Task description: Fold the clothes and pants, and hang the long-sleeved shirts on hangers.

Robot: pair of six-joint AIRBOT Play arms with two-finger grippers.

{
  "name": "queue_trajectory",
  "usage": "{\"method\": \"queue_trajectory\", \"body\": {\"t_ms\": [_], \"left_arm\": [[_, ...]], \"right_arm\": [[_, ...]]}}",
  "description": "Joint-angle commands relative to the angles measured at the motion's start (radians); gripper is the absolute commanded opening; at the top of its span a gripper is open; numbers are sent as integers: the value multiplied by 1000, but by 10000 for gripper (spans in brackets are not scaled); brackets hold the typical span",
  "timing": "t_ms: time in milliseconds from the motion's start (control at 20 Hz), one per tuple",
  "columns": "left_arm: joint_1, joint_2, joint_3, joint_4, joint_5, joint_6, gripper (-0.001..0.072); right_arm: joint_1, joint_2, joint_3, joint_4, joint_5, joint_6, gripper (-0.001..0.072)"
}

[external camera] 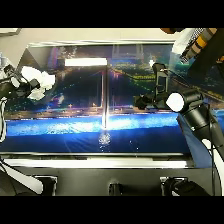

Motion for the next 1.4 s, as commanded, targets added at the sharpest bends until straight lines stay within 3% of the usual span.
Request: {"method": "queue_trajectory", "body": {"t_ms": [0, 50, 100, 300, 600, 850, 1100, 1350], "left_arm": [[10, -47, 19, -18, 21, 0, 489], [9, -41, 30, -21, -19, 1, 183], [8, -32, 46, -33, -62, 24, 16], [-13, 25, 126, -227, -253, 185, 13], [-264, 227, 126, -279, -521, 194, 12], [-595, 299, 126, -368, -640, 104, 12], [-935, 267, 96, -380, -540, -43, 12], [-1146, 106, 96, -396, -494, -165, 19]], "right_arm": [[1, 0, 1, 1, 0, 5, 207], [1, 0, 1, 4, 4, 22, 207], [1, 0, 1, 4, 8, 42, 207], [1, 2, 1, 4, 85, 97, 207], [1, 42, 1, -43, 271, 106, 207], [1, 147, 1, -262, 407, 106, 205], [1, 263, 1, -500, 510, 122, 205], [1, 309, 0, -536, 572, 171, 208]]}}
